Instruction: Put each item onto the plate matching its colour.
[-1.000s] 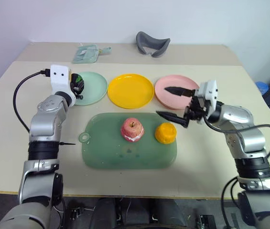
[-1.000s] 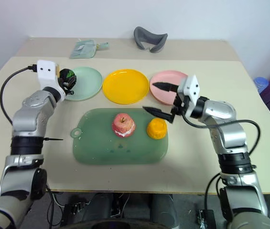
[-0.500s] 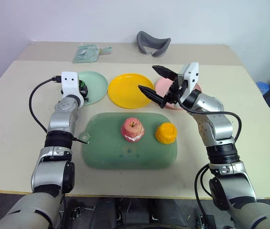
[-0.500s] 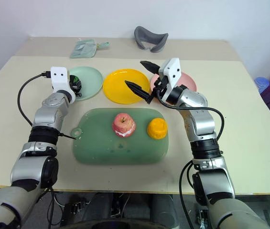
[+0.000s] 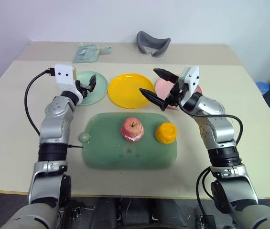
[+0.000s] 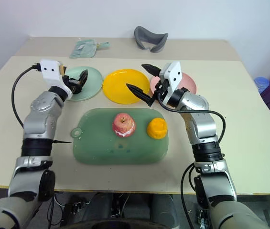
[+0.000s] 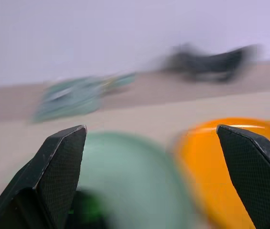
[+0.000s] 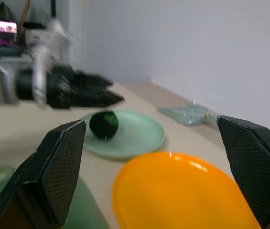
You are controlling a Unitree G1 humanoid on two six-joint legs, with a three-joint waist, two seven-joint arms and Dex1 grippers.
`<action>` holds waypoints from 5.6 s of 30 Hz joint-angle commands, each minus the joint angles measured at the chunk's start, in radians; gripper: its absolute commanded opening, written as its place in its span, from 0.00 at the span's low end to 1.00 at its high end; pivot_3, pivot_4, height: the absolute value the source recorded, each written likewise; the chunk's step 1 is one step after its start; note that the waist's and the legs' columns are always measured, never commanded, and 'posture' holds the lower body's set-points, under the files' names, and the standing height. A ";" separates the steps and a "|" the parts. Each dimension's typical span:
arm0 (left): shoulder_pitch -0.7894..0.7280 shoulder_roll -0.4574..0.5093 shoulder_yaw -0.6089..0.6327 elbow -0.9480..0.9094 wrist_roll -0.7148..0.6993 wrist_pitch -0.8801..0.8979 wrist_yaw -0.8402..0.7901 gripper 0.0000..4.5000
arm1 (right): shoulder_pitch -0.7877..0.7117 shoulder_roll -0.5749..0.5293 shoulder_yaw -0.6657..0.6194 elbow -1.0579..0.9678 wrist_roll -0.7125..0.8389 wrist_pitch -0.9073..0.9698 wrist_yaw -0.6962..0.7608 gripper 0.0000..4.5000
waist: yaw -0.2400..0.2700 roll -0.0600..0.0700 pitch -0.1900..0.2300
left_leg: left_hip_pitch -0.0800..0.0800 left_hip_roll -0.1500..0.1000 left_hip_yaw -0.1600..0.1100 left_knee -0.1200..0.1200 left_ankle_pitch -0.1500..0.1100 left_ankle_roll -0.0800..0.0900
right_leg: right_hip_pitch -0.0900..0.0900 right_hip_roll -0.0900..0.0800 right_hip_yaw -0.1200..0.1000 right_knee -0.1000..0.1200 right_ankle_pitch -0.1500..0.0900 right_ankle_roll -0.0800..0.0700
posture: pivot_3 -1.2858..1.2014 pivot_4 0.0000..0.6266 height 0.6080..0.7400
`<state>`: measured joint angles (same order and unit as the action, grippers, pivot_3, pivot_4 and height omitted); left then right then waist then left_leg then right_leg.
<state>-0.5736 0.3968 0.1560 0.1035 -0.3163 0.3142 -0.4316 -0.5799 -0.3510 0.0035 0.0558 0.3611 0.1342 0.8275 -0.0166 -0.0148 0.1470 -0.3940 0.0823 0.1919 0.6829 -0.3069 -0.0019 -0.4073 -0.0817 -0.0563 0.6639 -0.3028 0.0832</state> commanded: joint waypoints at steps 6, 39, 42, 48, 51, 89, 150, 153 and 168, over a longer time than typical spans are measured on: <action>0.066 0.125 -0.092 -0.224 -0.168 0.182 -0.331 0.99 | 0.093 -0.050 -0.006 -0.193 0.039 0.081 0.002 1.00 | 0.002 0.000 0.000 | 0.000 0.000 -0.001 0.000 0.000 -0.001 | 0.000 0.000 0.000 0.000 0.000 0.000 | 0.52 0.24 1.00; 0.412 0.433 0.005 -0.330 -0.221 0.026 -0.783 0.99 | 0.044 -0.161 0.226 -0.372 0.048 0.529 -0.046 1.00 | 0.006 0.001 0.001 | -0.002 0.001 -0.004 -0.001 0.000 0.000 | -0.002 -0.001 0.001 -0.001 0.000 -0.001 | 0.52 0.24 1.00; 0.456 0.443 0.035 -0.357 -0.238 0.034 -0.777 0.99 | 0.030 -0.159 0.242 -0.345 0.057 0.538 -0.009 1.00 | 0.005 0.001 0.001 | -0.002 0.000 -0.004 -0.001 0.000 0.001 | -0.002 -0.001 0.001 -0.001 0.000 -0.001 | 0.52 0.24 1.00; 0.522 0.443 0.057 -0.407 -0.241 0.043 -0.756 0.99 | 0.023 -0.151 0.250 -0.287 0.062 0.535 0.047 1.00 | 0.000 0.001 0.001 | -0.002 0.001 -0.004 -0.001 0.000 0.001 | -0.002 -0.001 0.001 0.000 0.000 -0.001 | 0.52 0.24 1.00; 0.540 0.430 0.054 -0.422 -0.236 0.036 -0.742 0.99 | 0.022 -0.142 0.260 -0.247 0.046 0.525 0.063 1.00 | 0.002 0.001 0.001 | -0.002 0.001 -0.004 -0.001 0.000 0.001 | -0.003 -0.001 0.001 -0.001 0.000 -0.001 | 0.52 0.24 1.00; 0.381 0.198 -0.095 -0.370 -0.133 0.017 -0.452 1.00 | -0.130 -0.109 -0.090 0.192 -0.027 0.291 -0.139 0.53 | -0.001 0.002 0.001 | -0.002 0.000 -0.003 -0.001 0.000 0.000 | -0.002 0.000 0.001 0.000 0.000 -0.001 | 0.52 0.24 1.00; 0.381 0.332 -0.062 -0.466 -0.243 0.080 -0.581 1.00 | 0.200 -0.157 0.033 -0.094 0.011 0.195 0.088 0.66 | 0.000 0.005 0.004 | -0.001 0.000 -0.004 -0.001 0.000 0.000 | -0.001 0.000 0.001 -0.001 0.000 -0.001 | 0.52 0.24 1.00; 0.396 0.320 -0.053 -0.476 -0.236 0.077 -0.548 1.00 | 0.079 -0.055 0.050 0.005 -0.041 0.158 -0.010 0.66 | -0.006 0.005 0.004 | -0.001 0.001 -0.004 -0.001 0.000 0.000 | -0.002 0.000 0.001 -0.001 0.000 -0.001 | 0.52 0.24 1.00; 0.336 0.091 -0.038 -0.417 -0.007 0.075 -0.070 1.00 | -0.511 0.294 -0.015 1.049 -0.185 -0.300 -0.216 0.89 | -0.007 0.006 0.005 | -0.003 0.000 -0.001 0.000 0.000 0.000 | -0.002 0.000 0.000 0.000 0.000 -0.001 | 0.52 0.24 1.00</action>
<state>-0.2228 0.4967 0.0963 -0.3064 -0.3392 0.3984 -0.5455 -1.0415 -0.0653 0.0147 1.0732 0.1811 -0.1095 0.6261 -0.0233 -0.0085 0.1524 -0.3971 0.0827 0.1906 0.6823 -0.3066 -0.0022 -0.4099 -0.0816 -0.0562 0.6637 -0.3031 0.0827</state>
